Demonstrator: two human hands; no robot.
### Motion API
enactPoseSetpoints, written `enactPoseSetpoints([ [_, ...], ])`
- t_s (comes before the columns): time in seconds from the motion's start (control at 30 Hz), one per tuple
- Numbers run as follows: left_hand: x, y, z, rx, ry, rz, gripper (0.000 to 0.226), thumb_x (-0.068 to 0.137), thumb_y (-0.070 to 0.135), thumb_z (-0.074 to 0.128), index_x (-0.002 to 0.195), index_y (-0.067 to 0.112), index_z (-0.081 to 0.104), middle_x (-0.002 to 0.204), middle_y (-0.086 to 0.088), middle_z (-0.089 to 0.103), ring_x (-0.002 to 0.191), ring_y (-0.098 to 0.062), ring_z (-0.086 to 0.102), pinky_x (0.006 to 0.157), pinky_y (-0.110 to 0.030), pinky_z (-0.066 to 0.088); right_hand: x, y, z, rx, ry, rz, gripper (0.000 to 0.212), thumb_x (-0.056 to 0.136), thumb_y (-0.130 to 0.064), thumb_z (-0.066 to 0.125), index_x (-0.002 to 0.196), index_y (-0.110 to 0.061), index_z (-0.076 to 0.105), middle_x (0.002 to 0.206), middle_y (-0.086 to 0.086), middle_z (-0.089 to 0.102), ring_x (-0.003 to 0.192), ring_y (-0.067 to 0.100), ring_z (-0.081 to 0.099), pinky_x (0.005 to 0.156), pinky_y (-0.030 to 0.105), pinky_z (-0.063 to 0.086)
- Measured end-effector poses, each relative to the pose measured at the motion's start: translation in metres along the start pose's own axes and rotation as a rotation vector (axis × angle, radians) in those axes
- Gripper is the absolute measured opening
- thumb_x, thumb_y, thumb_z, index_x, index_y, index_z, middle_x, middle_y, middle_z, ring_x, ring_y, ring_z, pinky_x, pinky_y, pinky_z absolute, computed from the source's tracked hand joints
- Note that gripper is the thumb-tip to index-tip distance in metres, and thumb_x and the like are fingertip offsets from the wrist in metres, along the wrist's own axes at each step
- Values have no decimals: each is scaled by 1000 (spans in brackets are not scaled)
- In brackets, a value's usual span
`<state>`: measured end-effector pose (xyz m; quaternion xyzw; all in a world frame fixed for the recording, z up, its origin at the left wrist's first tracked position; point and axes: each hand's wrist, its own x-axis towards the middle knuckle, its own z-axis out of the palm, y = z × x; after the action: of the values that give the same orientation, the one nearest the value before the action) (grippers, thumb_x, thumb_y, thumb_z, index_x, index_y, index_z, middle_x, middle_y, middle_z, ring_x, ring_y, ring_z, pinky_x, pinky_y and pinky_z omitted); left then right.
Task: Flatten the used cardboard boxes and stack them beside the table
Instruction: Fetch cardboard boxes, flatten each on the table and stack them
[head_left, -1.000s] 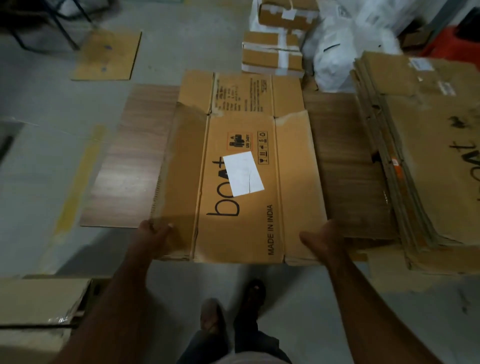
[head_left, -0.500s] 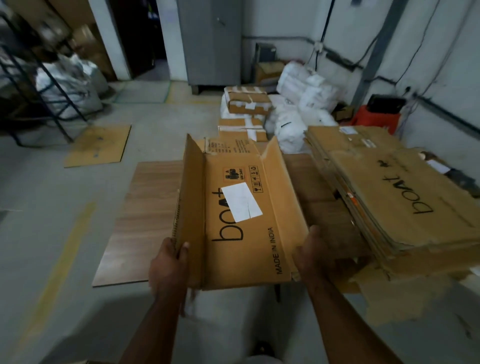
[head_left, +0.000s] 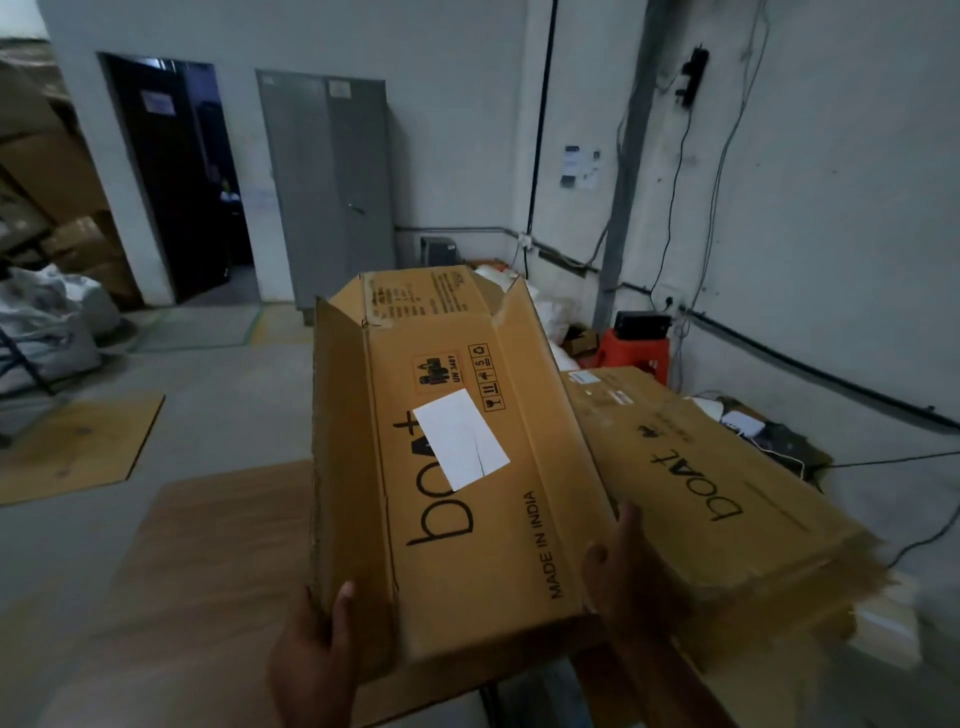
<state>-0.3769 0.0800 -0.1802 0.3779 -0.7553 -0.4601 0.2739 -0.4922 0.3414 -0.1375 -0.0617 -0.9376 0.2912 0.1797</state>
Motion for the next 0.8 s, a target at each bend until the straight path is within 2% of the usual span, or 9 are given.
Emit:
enactPoseSetpoints([
  [0.07, -2, 14, 22, 11, 6, 34, 97, 75, 82, 46, 127, 3, 64, 103, -29, 72, 96, -46, 70, 83, -52, 56, 22, 9, -11, 36, -21, 34, 56, 94, -15, 66, 144, -8, 41, 128, 17, 64, 109, 35, 66, 82, 36, 49],
  [0.13, -8, 33, 45, -13, 8, 31, 90, 73, 76, 46, 126, 5, 65, 102, -27, 73, 96, -44, 70, 82, -51, 56, 47, 27, -17, 15, 1, 47, 58, 96, -20, 65, 147, -10, 40, 128, 15, 65, 108, 35, 67, 83, 39, 52],
  [0.3, -36, 86, 130, -76, 67, 71, 53, 92, 50, 69, 121, 6, 64, 105, -24, 72, 98, -43, 68, 84, -49, 53, 126, 91, -26, 17, -2, 77, 58, 96, -25, 66, 145, -17, 37, 125, 9, 67, 104, 33, 69, 79, 39, 53],
  [0.4, -66, 107, 199, -124, 72, 81, 31, 96, 44, 67, 106, 15, 62, 97, -19, 70, 92, -40, 68, 81, -46, 52, 187, 145, -31, 15, -10, 44, 60, 96, -24, 67, 147, -15, 36, 127, 11, 66, 105, 34, 69, 80, 42, 55],
  [0.5, -103, 138, 264, -202, 70, 29, 24, 97, 38, 65, 110, 18, 62, 96, -12, 69, 89, -33, 67, 82, -42, 54, 252, 204, -43, 35, -23, -2, 60, 93, -21, 72, 143, -12, 41, 125, 14, 65, 102, 35, 69, 78, 47, 59],
  [0.57, -124, 160, 299, -225, 88, 25, 15, 96, 33, 66, 104, 21, 59, 89, -7, 66, 84, -28, 65, 75, -38, 51, 289, 235, -54, 39, -55, -9, 60, 92, -20, 73, 143, -11, 41, 126, 16, 64, 103, 38, 68, 78, 50, 59],
  [0.67, -148, 187, 347, -205, 85, 7, 13, 95, 31, 68, 99, 23, 59, 82, 5, 66, 82, -28, 68, 73, -43, 56, 334, 274, -70, 48, -71, -11, 61, 93, -17, 72, 144, -9, 40, 127, 20, 63, 105, 42, 67, 76, 46, 54],
  [0.73, -159, 199, 375, -226, 75, 9, 12, 95, 33, 68, 100, 28, 59, 87, 13, 66, 83, -27, 70, 75, -47, 60, 362, 297, -82, 53, -90, -20, 62, 93, -15, 72, 145, -8, 41, 128, 22, 62, 108, 44, 65, 76, 45, 51],
  [0.8, -173, 210, 400, -273, 63, 3, 13, 95, 32, 68, 106, 30, 60, 94, 12, 68, 88, -22, 70, 79, -45, 60, 388, 321, -93, 60, -107, -18, 63, 91, -12, 73, 145, -5, 41, 130, 25, 61, 111, 46, 62, 82, 49, 52],
])
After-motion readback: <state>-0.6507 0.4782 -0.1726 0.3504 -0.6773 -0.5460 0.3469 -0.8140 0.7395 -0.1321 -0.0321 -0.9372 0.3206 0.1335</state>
